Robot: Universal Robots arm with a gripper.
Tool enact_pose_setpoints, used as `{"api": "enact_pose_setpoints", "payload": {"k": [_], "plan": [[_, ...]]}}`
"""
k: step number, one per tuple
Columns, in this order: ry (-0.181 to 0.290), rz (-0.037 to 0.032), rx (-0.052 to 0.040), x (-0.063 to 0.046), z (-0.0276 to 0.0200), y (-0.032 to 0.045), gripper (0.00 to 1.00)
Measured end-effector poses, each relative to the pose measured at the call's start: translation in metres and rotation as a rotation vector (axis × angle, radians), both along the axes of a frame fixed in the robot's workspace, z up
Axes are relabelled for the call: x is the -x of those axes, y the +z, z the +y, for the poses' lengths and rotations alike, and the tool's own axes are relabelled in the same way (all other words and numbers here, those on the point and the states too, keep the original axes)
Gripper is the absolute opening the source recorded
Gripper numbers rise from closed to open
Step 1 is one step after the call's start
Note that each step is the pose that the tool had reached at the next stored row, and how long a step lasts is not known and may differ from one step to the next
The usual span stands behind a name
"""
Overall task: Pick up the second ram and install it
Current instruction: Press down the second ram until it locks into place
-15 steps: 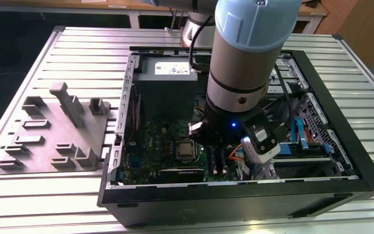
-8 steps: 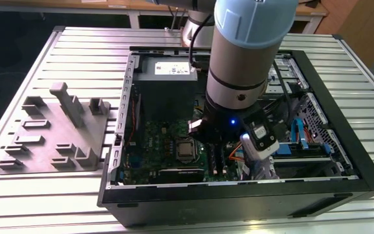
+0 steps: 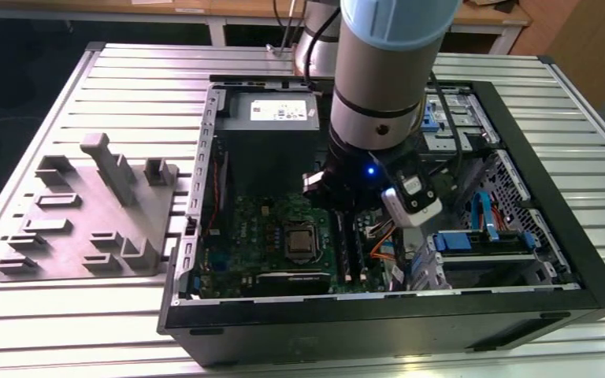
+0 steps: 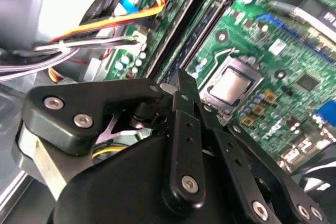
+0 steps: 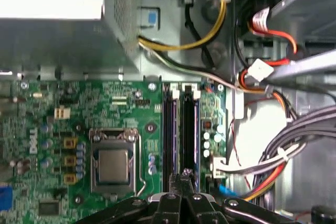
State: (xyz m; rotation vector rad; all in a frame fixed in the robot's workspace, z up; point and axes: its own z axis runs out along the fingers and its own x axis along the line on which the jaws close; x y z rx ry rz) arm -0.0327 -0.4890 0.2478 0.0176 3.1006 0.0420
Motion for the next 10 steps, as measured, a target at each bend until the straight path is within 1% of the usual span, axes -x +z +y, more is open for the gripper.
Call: {"api": "enact_pose_setpoints", "payload": {"k": [1,4,10], "plan": [[0.0,0.0,0.0,-0.0001,0.0003,0.0002,0.1],[0.0,0.0,0.0001,0.0,0.0004,0.0041,0.1],[0.0,0.0,0.0001,0.0,0.0006,0.0045,0.1]]}}
